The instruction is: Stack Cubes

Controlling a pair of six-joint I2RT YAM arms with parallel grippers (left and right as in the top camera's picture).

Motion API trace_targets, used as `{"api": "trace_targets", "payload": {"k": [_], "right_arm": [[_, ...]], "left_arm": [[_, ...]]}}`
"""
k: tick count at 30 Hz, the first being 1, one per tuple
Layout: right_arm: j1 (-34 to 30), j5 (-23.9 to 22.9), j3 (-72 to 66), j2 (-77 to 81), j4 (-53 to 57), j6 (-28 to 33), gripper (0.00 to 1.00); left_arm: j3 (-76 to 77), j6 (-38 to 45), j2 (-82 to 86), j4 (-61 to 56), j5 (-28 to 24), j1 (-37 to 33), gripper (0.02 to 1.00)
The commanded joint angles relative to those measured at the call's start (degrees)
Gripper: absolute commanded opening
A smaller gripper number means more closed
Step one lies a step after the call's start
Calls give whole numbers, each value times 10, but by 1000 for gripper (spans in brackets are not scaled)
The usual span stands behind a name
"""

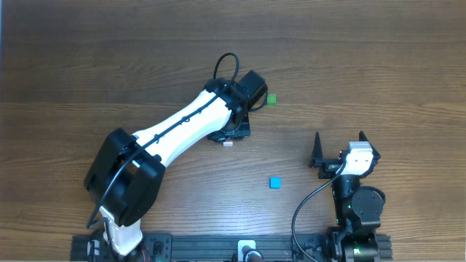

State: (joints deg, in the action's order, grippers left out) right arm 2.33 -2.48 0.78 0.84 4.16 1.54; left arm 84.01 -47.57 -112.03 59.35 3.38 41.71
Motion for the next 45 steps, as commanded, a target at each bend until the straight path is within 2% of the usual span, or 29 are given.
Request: {"api": "trace_targets", "payload": {"k": [1, 16, 17, 18, 19, 20, 24, 34, 36, 40, 45], "right_arm": [[-3, -3, -5, -5, -2, -2, 991], [-3, -3, -5, -5, -2, -2, 991], [-3, -3, -5, -5, -2, -2, 993], [-3, -3, -5, -5, -2, -2, 991], [-3, -3, -5, -5, -2, -2, 991], [-3, -3, -5, -5, -2, -2, 991], [-3, -3, -5, -5, -2, -2, 993], [-3, -3, -5, -5, -2, -2, 991], [-3, -3, -5, -5, -2, -2, 991], [-3, -3, -5, -5, -2, -2, 993], [-3, -3, -5, -5, -2, -2, 991]], "left_arm": [[11, 8, -6, 0, 1, 2, 275], [11, 8, -6, 0, 3, 2, 364], [11, 8, -6, 0, 3, 2, 404], [11, 8, -6, 0, 3, 2, 612], [11, 8, -6, -1, 3, 2, 976], [11, 8, -4, -7, 9, 2, 1000], [11, 8, 23, -35, 39, 1, 1000], [9, 10, 210, -102, 161, -45, 1000], [-10, 40, 246, -131, 178, -56, 1000], [-98, 89, 330, -243, 176, -93, 1000], [-265, 130, 466, -408, 102, -174, 1000]]}}
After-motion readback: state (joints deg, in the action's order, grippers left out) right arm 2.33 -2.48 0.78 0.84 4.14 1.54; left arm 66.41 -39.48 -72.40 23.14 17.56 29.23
